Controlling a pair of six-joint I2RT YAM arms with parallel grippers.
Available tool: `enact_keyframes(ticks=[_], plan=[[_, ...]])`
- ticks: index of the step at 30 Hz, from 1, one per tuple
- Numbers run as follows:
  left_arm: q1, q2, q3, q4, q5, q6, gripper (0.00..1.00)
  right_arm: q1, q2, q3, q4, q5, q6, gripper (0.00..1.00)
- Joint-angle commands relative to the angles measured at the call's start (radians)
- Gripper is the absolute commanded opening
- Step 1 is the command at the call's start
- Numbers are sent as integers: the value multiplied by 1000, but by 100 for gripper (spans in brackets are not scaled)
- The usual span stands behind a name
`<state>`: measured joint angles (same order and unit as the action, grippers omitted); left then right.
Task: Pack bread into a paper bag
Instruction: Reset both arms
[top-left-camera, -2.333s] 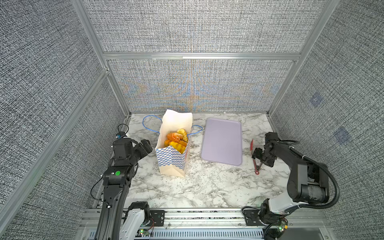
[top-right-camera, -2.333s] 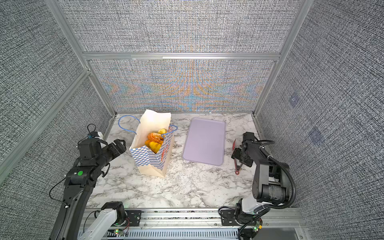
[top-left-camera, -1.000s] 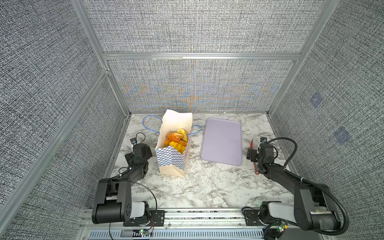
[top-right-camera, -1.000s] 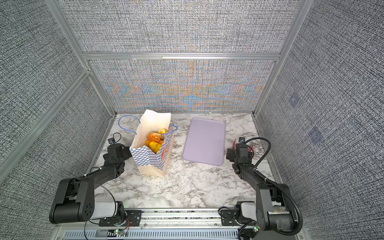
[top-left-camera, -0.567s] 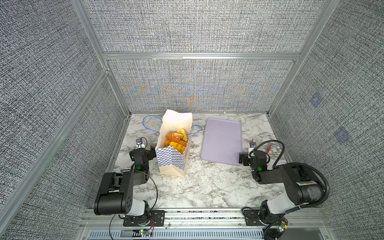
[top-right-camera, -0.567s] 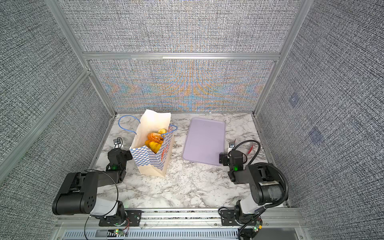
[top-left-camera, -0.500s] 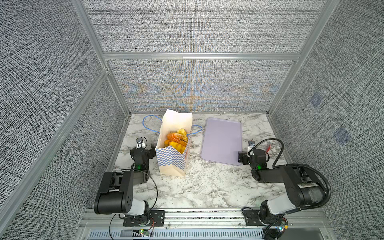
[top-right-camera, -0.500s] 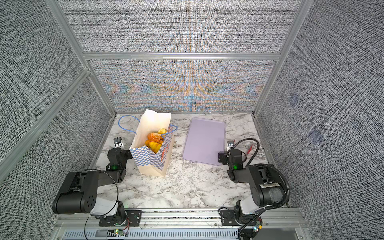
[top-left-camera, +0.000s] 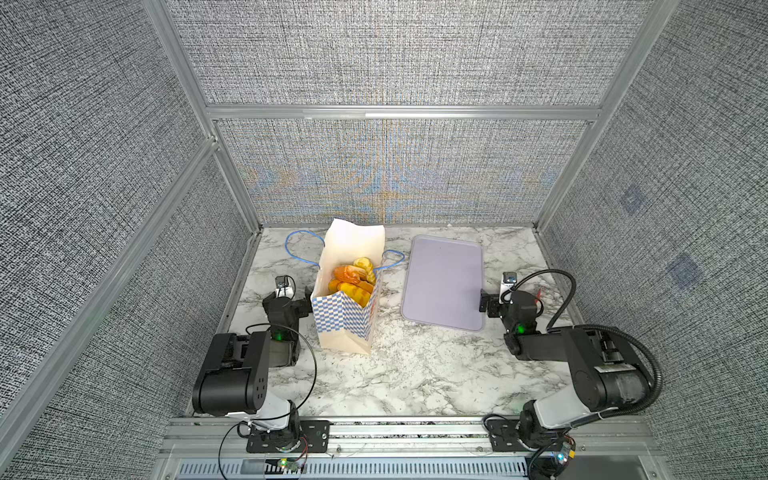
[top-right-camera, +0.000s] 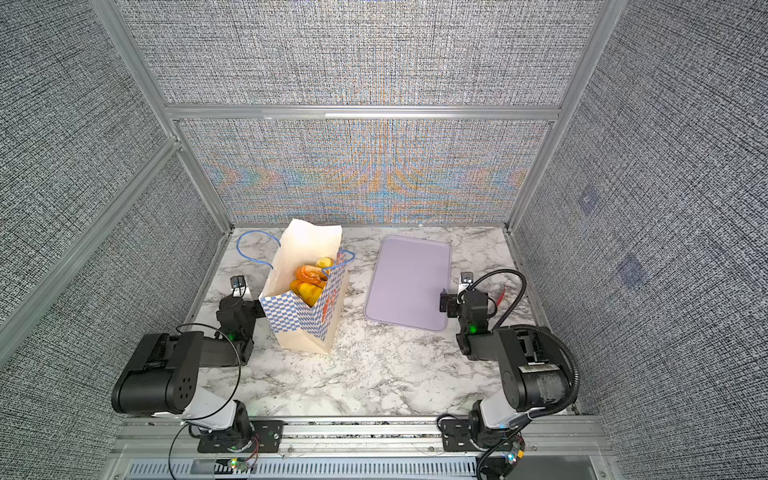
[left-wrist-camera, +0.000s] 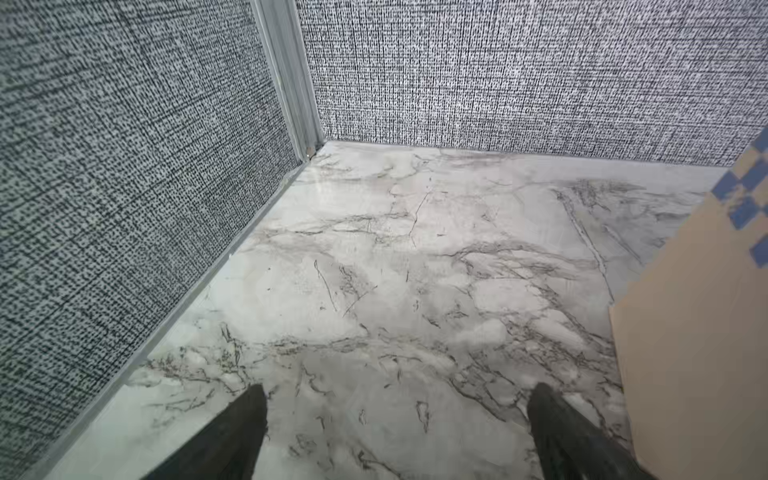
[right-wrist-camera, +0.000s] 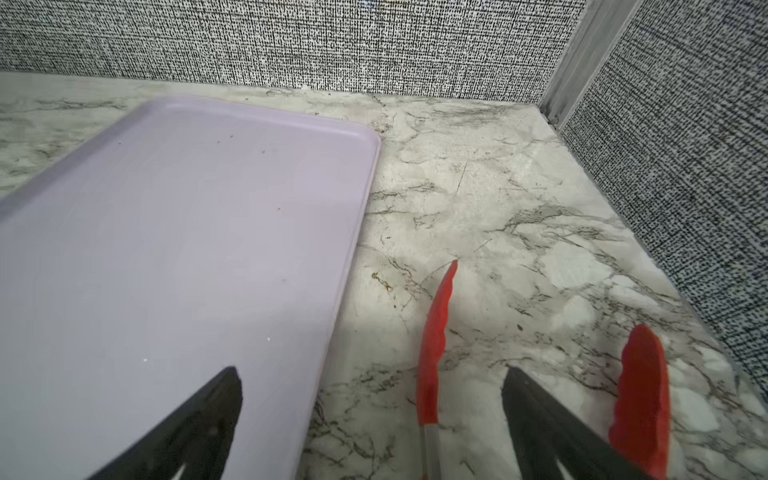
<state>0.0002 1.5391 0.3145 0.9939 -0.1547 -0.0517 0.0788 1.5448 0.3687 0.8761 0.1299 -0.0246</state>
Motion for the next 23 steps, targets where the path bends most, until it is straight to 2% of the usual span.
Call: enact_keyframes(ticks=[1,2,14,18,23], plan=[[3,8,22,1,-2,1,99,-7,5,25,1,11,3,99],[1,6,23,2,-3,1,99,-22,3,29,-13,-20,13,99],[1,3,14,16,-3,6,99,-11,1,14,17,-27,-8,99],[1,8,20,6,-5,6,99,-33,13,44,-32,-78,6,99],[0,5,17,10,-5,6,98,-30,-2,19,3,-83,-5,99]])
